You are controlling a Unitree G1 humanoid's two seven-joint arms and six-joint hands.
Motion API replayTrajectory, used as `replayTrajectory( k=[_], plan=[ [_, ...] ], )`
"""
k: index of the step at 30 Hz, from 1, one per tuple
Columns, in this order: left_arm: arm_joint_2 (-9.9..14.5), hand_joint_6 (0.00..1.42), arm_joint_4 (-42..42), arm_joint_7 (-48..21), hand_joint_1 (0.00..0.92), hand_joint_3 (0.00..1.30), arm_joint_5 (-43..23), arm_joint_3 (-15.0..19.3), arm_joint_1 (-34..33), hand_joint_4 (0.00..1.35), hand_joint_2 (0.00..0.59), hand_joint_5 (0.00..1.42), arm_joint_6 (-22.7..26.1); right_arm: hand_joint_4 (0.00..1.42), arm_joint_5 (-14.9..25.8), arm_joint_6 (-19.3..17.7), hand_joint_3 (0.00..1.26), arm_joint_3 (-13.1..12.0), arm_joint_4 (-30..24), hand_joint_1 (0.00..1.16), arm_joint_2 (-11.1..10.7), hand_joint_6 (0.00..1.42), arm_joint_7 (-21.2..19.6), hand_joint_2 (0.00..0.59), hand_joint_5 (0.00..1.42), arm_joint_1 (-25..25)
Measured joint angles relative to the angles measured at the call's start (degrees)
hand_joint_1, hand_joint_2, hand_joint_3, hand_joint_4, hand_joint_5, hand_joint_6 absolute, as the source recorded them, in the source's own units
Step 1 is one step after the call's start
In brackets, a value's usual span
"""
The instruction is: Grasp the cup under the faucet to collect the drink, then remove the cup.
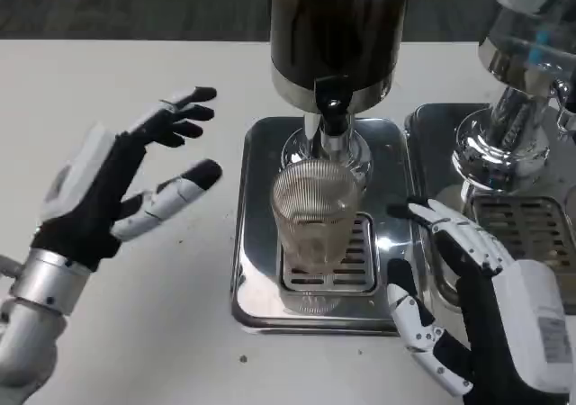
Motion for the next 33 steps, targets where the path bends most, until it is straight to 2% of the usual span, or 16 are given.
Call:
replayTrajectory(
  k=[3,5,7,8,10,13,15,16,19,25,28,33],
  plan=[
    [1.4,0.36,-2.9,-9.9,0.0,0.38,-11.1,2.5,0.1,0.38,0.147,0.37,-0.7,0.23,0.3,0.0,0.34,0.0,0.7,0.3,0.0,0.25,0.0,0.486,0.25,-0.1],
    [1.9,0.37,-4.9,-17.1,0.0,0.45,-18.4,3.7,0.0,0.43,0.129,0.41,-0.1,0.23,0.4,-0.1,0.34,0.0,0.8,0.3,0.0,0.25,0.0,0.486,0.25,-0.4],
    [2.1,0.36,-7.9,-27.2,0.0,0.49,-28.5,5.5,-0.7,0.47,0.108,0.43,3.3,0.24,0.6,-0.2,0.34,0.0,1.0,0.3,-0.1,0.25,0.0,0.486,0.25,-1.1],
    [2.1,0.35,-8.9,-30.4,0.0,0.49,-31.6,6.2,-1.0,0.47,0.104,0.44,5.0,0.24,0.8,-0.2,0.34,0.0,1.1,0.3,-0.1,0.25,0.0,0.486,0.25,-1.3],
    [2.1,0.33,-12.0,-37.9,0.0,0.47,-39.4,8.0,-1.8,0.47,0.097,0.43,11.7,0.24,1.4,-0.3,0.34,0.0,1.4,0.3,-0.1,0.25,0.1,0.486,0.25,-1.8],
    [2.5,0.28,-17.6,-49.7,0.0,0.4,-50.0,11.3,-4.6,0.41,0.073,0.37,26.0,0.24,2.3,-0.4,0.35,0.0,2.1,0.3,-0.2,0.25,0.4,0.486,0.25,-2.4],
    [2.7,0.25,-19.3,-54.0,0.0,0.38,-52.6,11.9,-5.9,0.38,0.07,0.35,32.4,0.25,2.5,-0.4,0.35,0.0,2.5,0.3,-0.3,0.25,0.6,0.486,0.25,-2.6],
    [2.7,0.24,-20.1,-57.0,0.0,0.37,-54.3,12.3,-6.9,0.37,0.069,0.34,37.4,0.25,2.6,-0.4,0.35,0.0,2.8,0.3,-0.3,0.25,0.8,0.486,0.25,-2.6],
    [2.4,0.21,-20.6,-61.4,0.0,0.32,-56.9,13.2,-8.9,0.32,0.057,0.29,47.0,0.25,3.0,-0.4,0.34,0.0,2.9,0.3,-0.4,0.25,1.1,0.486,0.26,-2.7],
    [-0.3,0.15,-20.9,-66.0,0.0,0.25,-57.8,14.6,-11.7,0.19,0.072,0.2,58.9,0.25,3.8,-0.4,0.34,-0.1,3.1,0.3,-0.2,0.25,1.1,0.486,0.26,-2.7],
    [-1.9,0.11,-20.7,-67.2,0.0,0.24,-56.7,14.8,-12.8,0.17,0.074,0.18,61.2,0.25,3.8,-0.4,0.34,-0.1,3.3,0.3,-0.1,0.25,1.0,0.486,0.26,-2.7],
    [-3.9,0.06,-20.1,-67.7,0.0,0.23,-54.3,15.2,-15.0,0.14,0.079,0.15,61.6,0.26,4.3,-0.4,0.34,0.0,3.5,0.3,0.3,0.25,0.7,0.486,0.26,-2.2]
  ],
)
